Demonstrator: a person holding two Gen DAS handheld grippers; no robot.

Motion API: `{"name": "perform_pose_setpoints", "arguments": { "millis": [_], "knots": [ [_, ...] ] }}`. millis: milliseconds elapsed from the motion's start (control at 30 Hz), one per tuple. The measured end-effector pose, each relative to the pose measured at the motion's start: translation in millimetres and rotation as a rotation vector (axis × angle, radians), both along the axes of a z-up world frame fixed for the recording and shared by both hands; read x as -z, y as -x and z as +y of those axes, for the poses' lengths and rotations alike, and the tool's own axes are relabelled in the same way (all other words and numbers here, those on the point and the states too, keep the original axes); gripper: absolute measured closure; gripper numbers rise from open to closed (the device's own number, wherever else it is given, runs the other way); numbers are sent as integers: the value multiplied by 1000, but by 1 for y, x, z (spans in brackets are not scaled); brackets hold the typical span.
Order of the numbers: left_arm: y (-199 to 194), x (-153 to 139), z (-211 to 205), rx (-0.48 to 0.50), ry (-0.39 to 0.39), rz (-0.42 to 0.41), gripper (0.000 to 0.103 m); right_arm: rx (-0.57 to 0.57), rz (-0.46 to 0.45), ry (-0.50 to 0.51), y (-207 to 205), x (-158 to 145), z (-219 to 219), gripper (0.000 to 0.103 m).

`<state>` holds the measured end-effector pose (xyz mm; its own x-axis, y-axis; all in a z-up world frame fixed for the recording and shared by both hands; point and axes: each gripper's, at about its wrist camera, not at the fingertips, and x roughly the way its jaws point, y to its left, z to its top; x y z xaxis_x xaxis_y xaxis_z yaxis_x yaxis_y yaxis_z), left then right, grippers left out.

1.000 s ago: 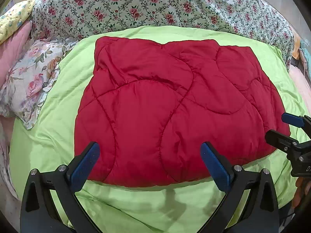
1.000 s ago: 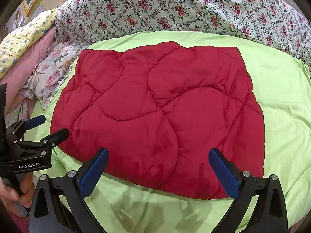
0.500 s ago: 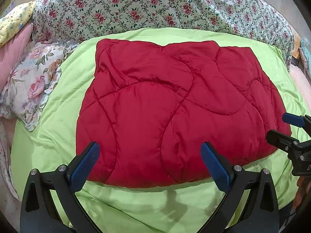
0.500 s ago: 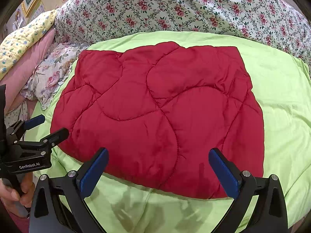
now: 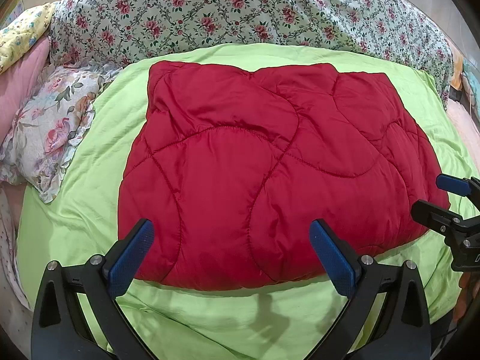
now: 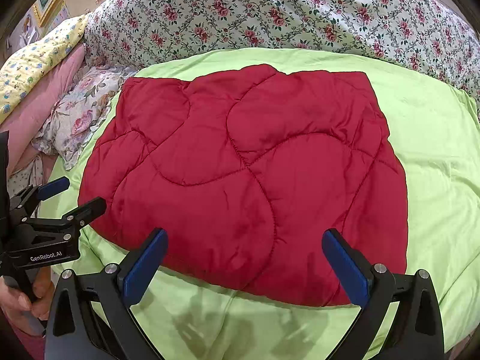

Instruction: Fold large clothes

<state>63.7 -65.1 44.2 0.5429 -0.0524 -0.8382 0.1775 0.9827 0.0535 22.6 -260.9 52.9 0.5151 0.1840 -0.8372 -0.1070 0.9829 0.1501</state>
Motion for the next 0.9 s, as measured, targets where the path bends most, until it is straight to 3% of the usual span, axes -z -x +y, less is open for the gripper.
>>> {"name": "perform_pose_setpoints", "arguments": {
  "millis": [900],
  "knots": [
    [0, 0, 2, -6, 13, 2, 0, 22, -3, -10, 4, 1, -7, 0]
  ]
}}
